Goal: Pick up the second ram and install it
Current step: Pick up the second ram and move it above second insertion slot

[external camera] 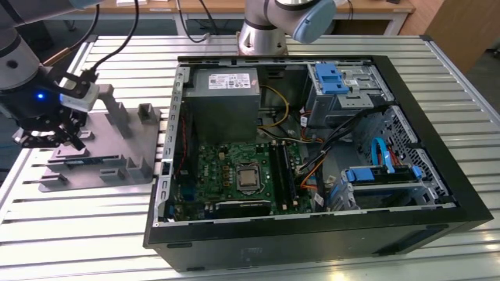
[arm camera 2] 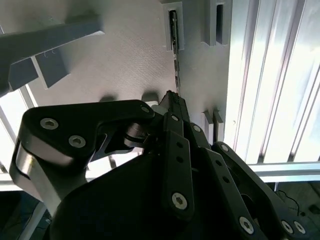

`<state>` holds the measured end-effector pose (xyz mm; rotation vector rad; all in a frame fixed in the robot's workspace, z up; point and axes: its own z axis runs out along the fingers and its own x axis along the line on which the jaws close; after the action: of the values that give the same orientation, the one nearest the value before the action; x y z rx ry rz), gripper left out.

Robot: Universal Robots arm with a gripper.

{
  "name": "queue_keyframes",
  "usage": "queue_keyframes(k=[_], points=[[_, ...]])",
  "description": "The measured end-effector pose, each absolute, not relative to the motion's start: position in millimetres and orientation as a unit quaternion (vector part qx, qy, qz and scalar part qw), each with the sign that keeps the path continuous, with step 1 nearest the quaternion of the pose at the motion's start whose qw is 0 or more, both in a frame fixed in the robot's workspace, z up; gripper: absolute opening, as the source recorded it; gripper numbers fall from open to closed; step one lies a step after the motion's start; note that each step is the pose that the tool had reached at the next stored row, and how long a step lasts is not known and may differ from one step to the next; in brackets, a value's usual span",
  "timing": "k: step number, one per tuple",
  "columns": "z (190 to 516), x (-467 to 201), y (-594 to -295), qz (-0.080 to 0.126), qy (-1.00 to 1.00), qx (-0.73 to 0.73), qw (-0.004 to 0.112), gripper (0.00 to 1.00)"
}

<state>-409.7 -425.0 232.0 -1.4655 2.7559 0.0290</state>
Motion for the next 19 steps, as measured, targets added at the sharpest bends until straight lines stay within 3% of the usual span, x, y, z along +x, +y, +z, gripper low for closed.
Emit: queue_keyframes(k=[19], points=[[232.0, -409.7, -425.0, 0.01, 0.848, -0.53, 0.009, 0.1]])
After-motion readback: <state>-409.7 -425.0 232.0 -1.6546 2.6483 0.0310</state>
